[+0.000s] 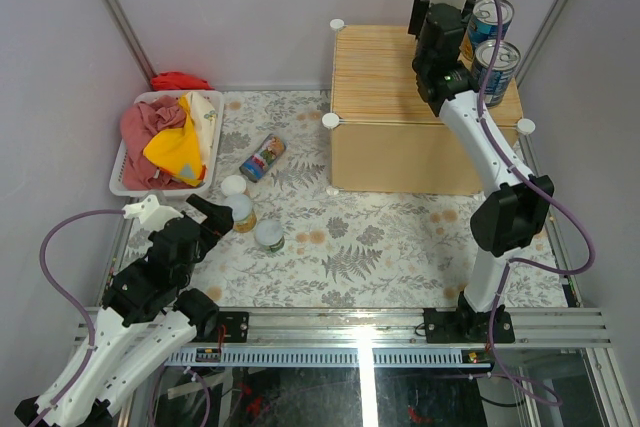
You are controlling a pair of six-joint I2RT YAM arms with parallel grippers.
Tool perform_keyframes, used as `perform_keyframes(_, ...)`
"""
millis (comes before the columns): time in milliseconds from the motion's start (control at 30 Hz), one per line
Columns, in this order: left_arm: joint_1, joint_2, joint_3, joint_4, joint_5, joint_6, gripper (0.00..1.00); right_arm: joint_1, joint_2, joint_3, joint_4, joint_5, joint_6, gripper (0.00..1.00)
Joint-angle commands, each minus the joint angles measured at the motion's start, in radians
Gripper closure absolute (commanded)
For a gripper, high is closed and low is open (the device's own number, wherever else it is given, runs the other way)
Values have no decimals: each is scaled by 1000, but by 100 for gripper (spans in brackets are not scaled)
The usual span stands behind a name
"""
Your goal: Place and organize the canned foods onto the counter
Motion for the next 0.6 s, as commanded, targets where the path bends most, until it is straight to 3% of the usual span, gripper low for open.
perform_keyframes(0,-11,-6,6,4,-38,-12,0,-9,-26,51,233,-8,-1,100)
perform_keyframes(467,-19,-6,10,-1,-44,-12,0,-19,22,69,219,-13,11,100)
perform_keyframes(567,-20,-4,10,-1,-44,-12,0,-19,5,40,219,-17,17,94)
